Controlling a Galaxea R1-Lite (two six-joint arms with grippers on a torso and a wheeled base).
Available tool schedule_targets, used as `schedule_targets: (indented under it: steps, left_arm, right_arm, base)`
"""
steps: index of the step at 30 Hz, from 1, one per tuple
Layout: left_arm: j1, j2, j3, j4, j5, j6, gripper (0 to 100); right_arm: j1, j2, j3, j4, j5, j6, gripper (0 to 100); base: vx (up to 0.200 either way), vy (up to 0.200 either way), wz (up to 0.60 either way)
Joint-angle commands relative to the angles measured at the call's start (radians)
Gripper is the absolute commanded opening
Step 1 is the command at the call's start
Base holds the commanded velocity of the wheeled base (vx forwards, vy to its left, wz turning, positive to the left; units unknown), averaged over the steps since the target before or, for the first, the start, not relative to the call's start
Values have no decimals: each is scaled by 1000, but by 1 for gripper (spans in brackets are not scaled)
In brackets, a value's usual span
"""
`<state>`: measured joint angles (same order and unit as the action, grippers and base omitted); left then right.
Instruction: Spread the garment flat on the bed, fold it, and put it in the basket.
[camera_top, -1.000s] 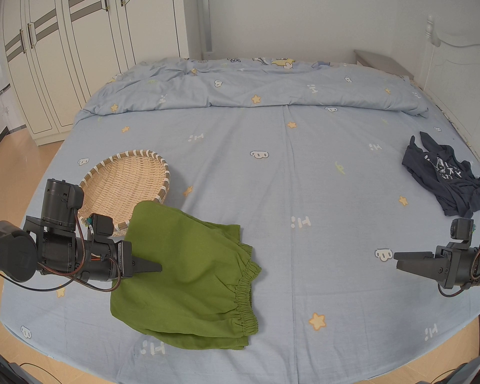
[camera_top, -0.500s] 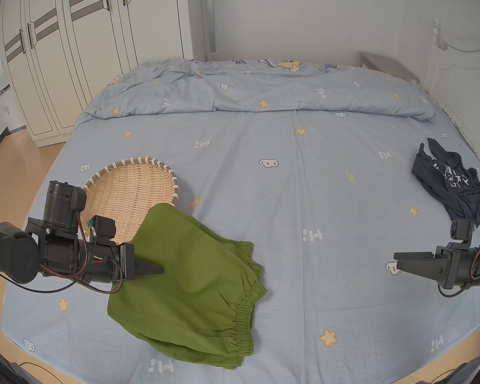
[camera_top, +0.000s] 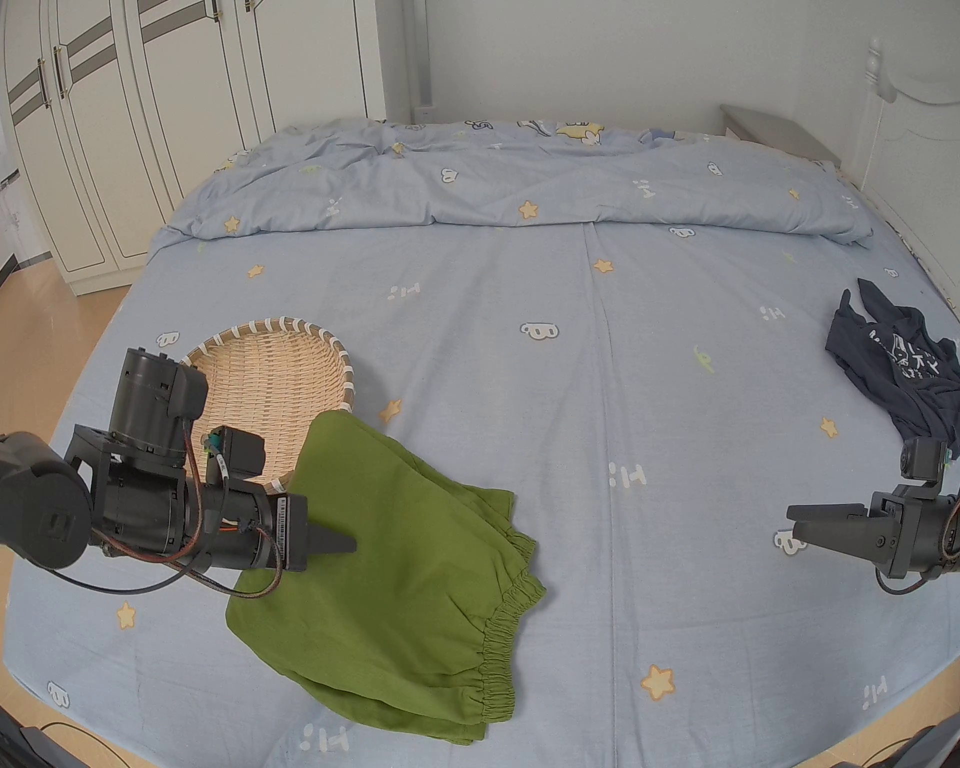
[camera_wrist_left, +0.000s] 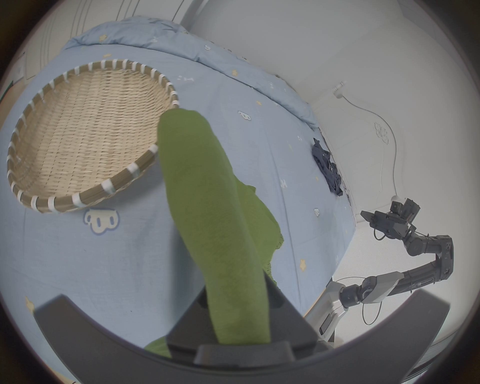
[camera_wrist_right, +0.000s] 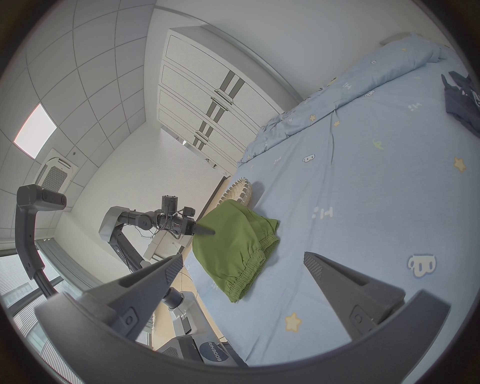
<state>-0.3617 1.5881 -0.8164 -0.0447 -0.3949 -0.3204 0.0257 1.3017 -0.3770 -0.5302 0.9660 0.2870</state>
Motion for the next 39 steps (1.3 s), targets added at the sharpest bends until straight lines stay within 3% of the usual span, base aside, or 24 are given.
schedule_targets:
  steps: [1,8,15,24,31,39]
  left_arm:
    - [-49,6,-190,158,5,26,0]
    - [-51,53,-509,471,5,61,0]
    - [-49,105,-673,595,4,127,0]
    - [-57,216,-1029,841,-7,126,0]
    - [-54,237,-1166,867,-5,70,0]
    - [-6,240,-1184,862,-7,32,0]
  right_arm:
    - [-1,-2,0,-2,0,0,100]
    - [-6,-16,-2,-2,0,3,100]
    - [-6,-27,-2,-4,0,11,100]
    - [-4,-30,-2,-5,0,17,100]
    - [-3,-30,-2,-5,0,17,100]
    - [-3,-30,-2,-5,0,17,100]
  base:
    - [0,0,0]
    - [0,0,0]
    - [0,0,0]
    - [0,0,0]
    - [0,0,0]
    - [0,0,0]
